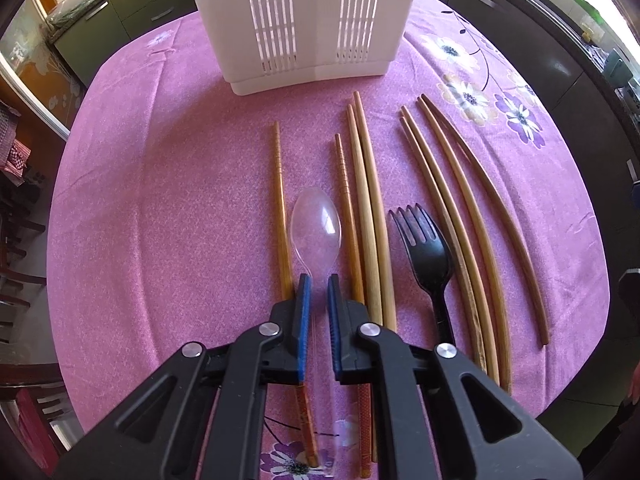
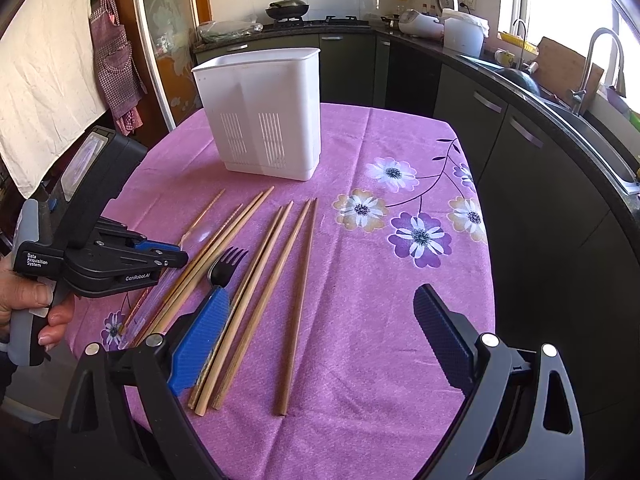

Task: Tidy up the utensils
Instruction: 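Lift the spoon with the left tool while the right tool grasps the black fork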

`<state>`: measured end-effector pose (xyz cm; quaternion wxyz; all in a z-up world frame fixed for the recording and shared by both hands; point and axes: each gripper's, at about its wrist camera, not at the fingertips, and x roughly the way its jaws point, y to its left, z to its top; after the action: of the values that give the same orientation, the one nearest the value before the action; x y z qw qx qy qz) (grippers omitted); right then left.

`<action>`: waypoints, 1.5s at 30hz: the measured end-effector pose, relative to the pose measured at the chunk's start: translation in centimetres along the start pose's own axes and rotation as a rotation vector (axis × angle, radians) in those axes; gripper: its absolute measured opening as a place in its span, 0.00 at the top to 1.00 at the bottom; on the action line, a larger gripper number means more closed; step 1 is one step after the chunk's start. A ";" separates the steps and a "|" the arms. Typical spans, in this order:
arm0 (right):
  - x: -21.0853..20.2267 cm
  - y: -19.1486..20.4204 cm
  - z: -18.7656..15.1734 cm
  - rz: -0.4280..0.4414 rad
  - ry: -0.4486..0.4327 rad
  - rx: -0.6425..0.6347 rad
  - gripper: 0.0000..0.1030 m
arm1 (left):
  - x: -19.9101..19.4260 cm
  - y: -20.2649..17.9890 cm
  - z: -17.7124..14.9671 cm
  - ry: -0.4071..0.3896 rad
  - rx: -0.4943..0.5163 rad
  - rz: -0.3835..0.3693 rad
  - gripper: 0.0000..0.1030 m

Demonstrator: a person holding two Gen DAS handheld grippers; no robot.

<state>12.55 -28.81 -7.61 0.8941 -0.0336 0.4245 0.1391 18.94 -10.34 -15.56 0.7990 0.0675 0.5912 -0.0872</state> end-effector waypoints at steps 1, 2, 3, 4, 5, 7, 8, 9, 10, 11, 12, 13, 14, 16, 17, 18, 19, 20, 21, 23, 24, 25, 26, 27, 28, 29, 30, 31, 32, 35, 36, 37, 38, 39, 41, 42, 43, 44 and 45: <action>0.0 0.0 0.0 0.000 0.000 0.002 0.10 | 0.0 0.0 0.0 0.008 0.008 0.000 0.92; 0.0 -0.1 0.0 -0.001 0.002 0.002 0.10 | -0.2 0.1 0.1 0.005 0.006 -0.007 0.92; 0.0 -0.1 0.0 -0.002 0.005 0.002 0.10 | -0.4 0.1 0.0 -0.003 0.004 -0.014 0.92; 0.0 -0.1 0.0 -0.004 0.009 0.003 0.10 | -0.8 0.2 0.0 -0.015 0.002 -0.020 0.92; 0.1 -0.2 0.0 -0.003 0.018 0.005 0.10 | -1.3 0.3 0.0 -0.030 0.001 -0.024 0.92; 0.4 -0.2 0.0 0.011 0.034 0.013 0.09 | -2.3 0.6 0.0 -0.060 -0.003 -0.032 0.92; 0.6 -0.2 0.1 0.021 0.040 0.016 0.08 | -2.9 0.7 0.1 -0.073 -0.008 -0.039 0.92; 0.6 -0.2 0.1 0.029 0.043 0.016 0.07 | -3.4 0.9 0.1 -0.085 -0.012 -0.046 0.92; 0.7 0.0 0.1 0.031 0.046 0.013 0.07 | -3.9 1.0 0.1 -0.098 -0.013 -0.051 0.92; 0.8 0.1 0.1 0.032 0.049 0.007 0.07 | -4.5 1.1 0.1 -0.112 -0.014 -0.051 0.92; 1.0 0.4 0.2 0.036 0.055 -0.001 0.07 | -5.0 1.2 0.0 -0.126 -0.015 -0.049 0.92; 1.1 0.7 0.2 0.047 0.062 -0.007 0.07 | -5.6 1.3 -0.1 -0.139 -0.015 -0.049 0.92; 1.3 1.0 0.3 0.066 0.069 -0.011 0.07 | -6.1 1.4 -0.2 -0.151 -0.018 -0.051 0.92; 1.9 1.9 0.4 0.092 0.098 -0.026 0.07 | -7.1 1.6 -0.3 -0.176 -0.020 -0.054 0.92; 2.3 2.5 0.6 0.093 0.113 -0.032 0.07 | -7.7 1.7 -0.4 -0.189 -0.020 -0.051 0.92; 2.7 3.0 0.7 0.095 0.131 -0.034 0.07 | -8.2 1.8 -0.5 -0.202 -0.019 -0.048 0.92; 3.2 3.6 0.8 0.111 0.152 -0.033 0.07 | -8.6 1.7 -0.5 -0.212 -0.017 -0.046 0.92; 3.6 4.1 0.8 0.136 0.169 -0.031 0.07 | -9.0 1.8 -0.6 -0.220 -0.015 -0.047 0.92; 4.1 4.6 1.0 0.158 0.189 -0.031 0.08 | -9.3 1.8 -0.7 -0.228 -0.012 -0.046 0.92; 4.8 5.7 1.1 0.166 0.213 -0.045 0.19 | -9.8 1.9 -0.9 -0.239 -0.008 -0.045 0.92; 5.1 6.2 1.2 0.154 0.224 -0.051 0.30 | -10.0 1.9 -0.9 -0.242 -0.006 -0.043 0.92; 5.5 6.7 1.3 0.148 0.237 -0.058 0.35 | -10.1 2.0 -1.0 -0.245 -0.003 -0.044 0.92; 5.9 7.0 1.4 0.155 0.250 -0.060 0.43 | -10.2 2.1 -1.0 -0.247 -0.004 -0.045 0.92; 6.2 7.4 1.4 0.166 0.267 -0.057 0.47 | -10.3 2.2 -1.1 -0.249 -0.006 -0.047 0.92; 6.6 7.7 1.3 0.177 0.283 -0.056 0.47 | -10.3 2.4 -1.1 -0.252 -0.008 -0.048 0.92; 7.0 8.0 1.2 0.183 0.299 -0.053 0.47 | -10.3 2.5 -1.2 -0.254 -0.010 -0.048 0.92; 7.4 8.2 1.1 0.181 0.312 -0.053 0.50 | -10.4 2.7 -1.2 -0.257 -0.012 -0.049 0.92; 7.7 8.5 1.0 0.172 0.324 -0.057 0.51 | -10.4 2.9 -1.3 -0.258 -0.014 -0.051 0.92; 8.1 8.6 1.0 0.161 0.334 -0.057 0.55 | -10.5 3.0 -1.3 -0.260 -0.015 -0.052 0.92; 8.9 8.9 0.8 0.165 0.358 -0.043 0.61 | -10.6 3.3 -1.4 -0.265 -0.017 -0.057 0.92; 9.1 9.0 0.8 0.166 0.362 -0.039 0.62 | -10.5 3.4 -1.5 -0.266 -0.017 -0.058 0.92; 9.4 9.1 0.8 0.159 0.366 -0.042 0.64 | -10.5 3.5 -1.5 -0.265 -0.017 -0.059 0.92; 9.6 9.2 0.8 0.149 0.370 -0.041 0.67 | -10.4 3.5 -1.5 -0.264 -0.018 -0.060 0.92; 9.8 9.2 0.7 0.144 0.376 -0.041 0.70 | -10.4 3.6 -1.6 -0.263 -0.017 -0.061 0.92; 10.3 9.0 0.8 0.132 0.385 -0.035 0.70 | -10.4 3.6 -1.6 -0.263 -0.015 -0.063 0.92; 10.4 9.0 0.8 0.125 0.388 -0.034 0.70 | -10.4 3.6 -1.7 -0.264 -0.014 -0.063 0.92; 10.6 9.1 0.8 0.122 0.392 -0.034 0.71 | -10.5 3.6 -1.7 -0.265 -0.013 -0.063 0.92; 10.7 9.1 0.8 0.120 0.393 -0.032 0.71 | -10.5 3.6 -1.7 -0.266 -0.013 -0.064 0.92; 10.7 9.1 0.8 0.117 0.392 -0.031 0.71 | -10.5 3.6 -1.7 -0.267 -0.013 -0.065 0.92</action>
<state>17.04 -17.55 -14.84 0.7840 -0.0492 0.5895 0.1882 15.16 -5.85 -5.98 0.8678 0.0311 0.4819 -0.1173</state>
